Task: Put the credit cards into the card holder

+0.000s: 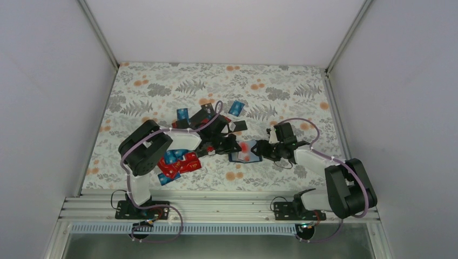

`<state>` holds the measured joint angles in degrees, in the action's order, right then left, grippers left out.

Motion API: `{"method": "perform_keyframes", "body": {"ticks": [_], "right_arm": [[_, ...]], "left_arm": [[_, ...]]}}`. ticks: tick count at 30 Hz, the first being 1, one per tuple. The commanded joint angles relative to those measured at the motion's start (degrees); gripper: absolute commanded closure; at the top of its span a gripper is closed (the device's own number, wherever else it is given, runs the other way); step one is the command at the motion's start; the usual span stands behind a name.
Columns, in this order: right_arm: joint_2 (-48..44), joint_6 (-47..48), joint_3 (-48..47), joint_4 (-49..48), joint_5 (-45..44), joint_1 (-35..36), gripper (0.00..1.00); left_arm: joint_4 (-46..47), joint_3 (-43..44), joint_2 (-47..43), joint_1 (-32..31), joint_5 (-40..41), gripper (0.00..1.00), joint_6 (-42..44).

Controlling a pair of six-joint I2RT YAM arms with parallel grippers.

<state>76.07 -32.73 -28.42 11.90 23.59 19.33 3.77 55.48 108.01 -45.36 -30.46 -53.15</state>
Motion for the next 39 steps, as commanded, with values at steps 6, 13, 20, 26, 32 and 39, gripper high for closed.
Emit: {"method": "perform_keyframes", "body": {"ticks": [6,13,20,26,32,39], "right_arm": [[2.00,-0.22,4.00,3.13,1.07,0.22,0.41],[1.33,-0.80,4.43,3.30,1.35,0.52,0.41],[-0.86,-1.11,3.10,5.92,-1.24,0.93,0.37],[-3.74,-1.48,-0.10,10.02,-7.28,0.89,0.20],[-2.58,-1.05,0.27,7.68,-6.86,0.91,0.12],[1.31,0.03,1.16,0.89,3.04,0.88,0.16]], "left_arm": [[0.78,2.67,3.75,0.09,1.61,0.98,-0.63],[-0.34,3.54,4.49,0.02,1.77,0.98,-0.92],[0.02,4.97,5.62,-0.38,0.49,0.98,-0.87],[-0.20,5.53,6.48,-0.86,1.00,0.98,-0.51],[-1.18,6.60,7.57,-0.95,1.71,0.97,0.67],[-0.67,7.71,8.98,-1.05,0.92,0.97,0.75]]}}
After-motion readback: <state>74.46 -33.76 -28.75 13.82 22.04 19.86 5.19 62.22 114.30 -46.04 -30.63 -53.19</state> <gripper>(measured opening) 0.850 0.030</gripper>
